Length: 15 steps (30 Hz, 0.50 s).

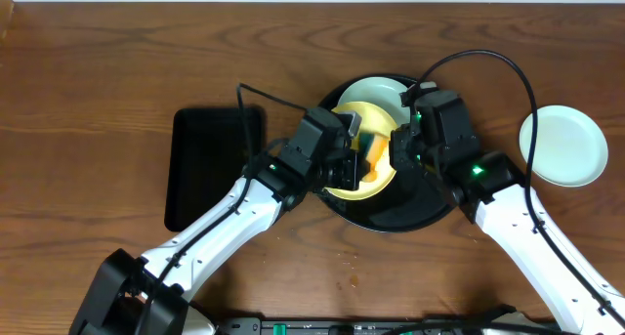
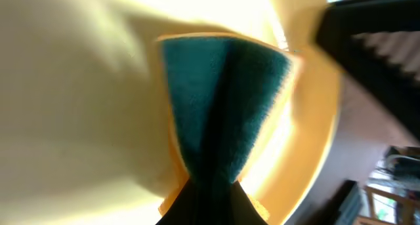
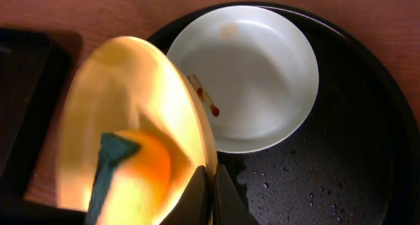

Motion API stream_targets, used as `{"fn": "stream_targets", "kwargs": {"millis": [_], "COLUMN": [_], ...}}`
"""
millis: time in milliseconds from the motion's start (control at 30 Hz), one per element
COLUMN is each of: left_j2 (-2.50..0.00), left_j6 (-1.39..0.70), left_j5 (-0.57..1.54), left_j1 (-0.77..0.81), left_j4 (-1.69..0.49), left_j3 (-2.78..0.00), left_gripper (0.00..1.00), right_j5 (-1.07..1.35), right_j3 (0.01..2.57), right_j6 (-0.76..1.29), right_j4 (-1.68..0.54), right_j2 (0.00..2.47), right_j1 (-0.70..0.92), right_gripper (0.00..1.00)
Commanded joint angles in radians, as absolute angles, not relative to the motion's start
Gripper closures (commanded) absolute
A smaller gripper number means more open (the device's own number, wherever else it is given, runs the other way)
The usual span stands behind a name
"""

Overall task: Clean dirty plates on tray and stack at the side
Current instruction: 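Scrub the tilted yellow plate's underside with the left-gripper sponge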

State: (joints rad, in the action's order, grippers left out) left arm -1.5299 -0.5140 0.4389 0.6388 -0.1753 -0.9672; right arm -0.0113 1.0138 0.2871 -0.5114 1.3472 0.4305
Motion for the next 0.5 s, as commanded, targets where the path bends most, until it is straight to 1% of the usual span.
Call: {"fn": "stream_targets", "kwargs": {"millis": [0, 267, 433, 467], "left_j2": [-1.529, -1.529, -1.528, -1.528], "left_j6": [-0.469, -0.456, -0.403, -0.403], "left_j5": [0.310, 0.059, 0.033, 0.033], "left_j1": [0.640, 0.637, 0.635, 0.635], "left_j4": [-0.202, -0.187, -0.174, -0.176], "left_j3": [-0.986, -0.986, -0.986, -0.986], "left_gripper": [0.93, 0.93, 0.93, 0.92], "right_j5": [0.001, 0.002, -0.022, -0.041], "right_j3": [1.016, 1.016, 1.016, 1.016], "right_j6": [0.272, 0.255, 0.245, 0.245], "right_j4": [-0.509, -0.519, -0.558, -0.574], "right_j2": [1.329, 1.329, 1.330, 1.330], "right_j1": [0.419, 0.419, 0.416, 0.411], "right_gripper": [0.99, 0.99, 0.99, 0.87]}}
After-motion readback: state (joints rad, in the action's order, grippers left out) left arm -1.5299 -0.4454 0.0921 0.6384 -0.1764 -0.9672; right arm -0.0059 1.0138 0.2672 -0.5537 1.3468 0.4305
